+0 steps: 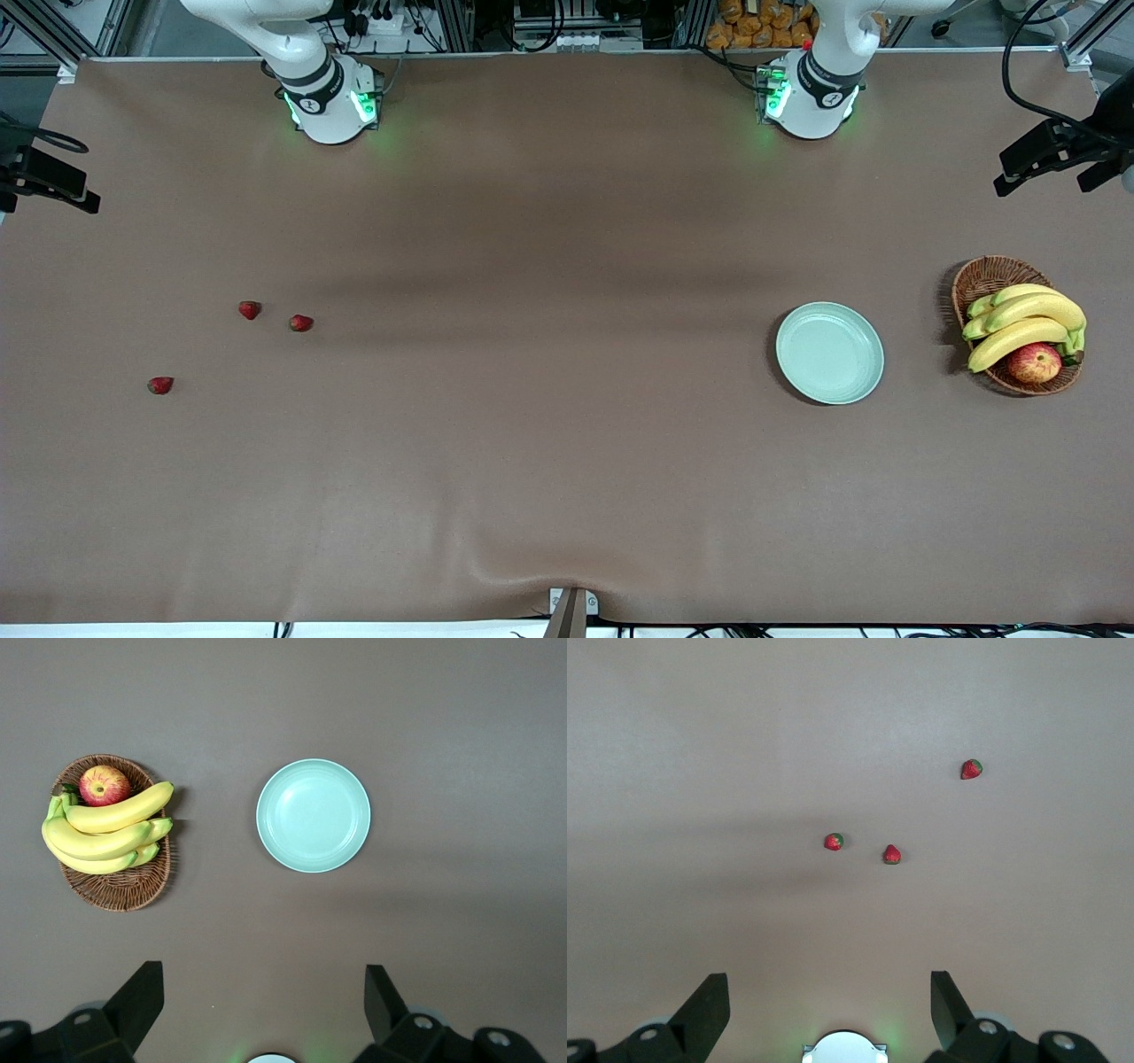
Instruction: Collect all strawberries into plate
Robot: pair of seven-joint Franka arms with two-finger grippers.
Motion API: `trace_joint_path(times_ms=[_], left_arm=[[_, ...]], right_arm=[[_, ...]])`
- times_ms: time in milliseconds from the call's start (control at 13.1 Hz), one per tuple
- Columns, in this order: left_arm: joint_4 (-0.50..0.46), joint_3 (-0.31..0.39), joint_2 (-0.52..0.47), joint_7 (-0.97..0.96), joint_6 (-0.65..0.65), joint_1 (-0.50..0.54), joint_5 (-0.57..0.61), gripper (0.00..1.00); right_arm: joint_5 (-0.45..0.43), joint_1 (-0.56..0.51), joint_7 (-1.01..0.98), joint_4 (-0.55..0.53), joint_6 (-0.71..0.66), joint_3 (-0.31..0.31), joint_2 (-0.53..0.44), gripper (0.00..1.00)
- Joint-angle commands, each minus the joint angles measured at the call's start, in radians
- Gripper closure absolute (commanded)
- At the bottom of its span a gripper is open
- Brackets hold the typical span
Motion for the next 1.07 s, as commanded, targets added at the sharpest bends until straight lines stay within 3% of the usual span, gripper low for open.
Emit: trace_joint_path(times_ms=[0,228,609,990], left_arm=[[0.025,-0.006,0.013,0.012,-0.007,0.003,0.021,0.0],[0.024,-0.005,0.019,0.0,-0.007,0.009,0.021,0.0],[-0.027,-0.005,0.042,0.006,0.025,0.014,0.019,0.0],[-0.248,-0.009,0.041,0.003,0.299,0.006,0.019,0.0]], right_arm=[[0.007,-0.01,-0.011,0.021,-0.003,0.003,0.006,0.0],[0.007,-0.013,-0.012,0.021,0.007,0.004,0.01,0.0],[0.001,-0.008,-0.004,-0.033,0.135,0.008,0.05,0.0],[0.006,-0.017,-0.012,-0.079,0.255,0.008,0.128,0.0]])
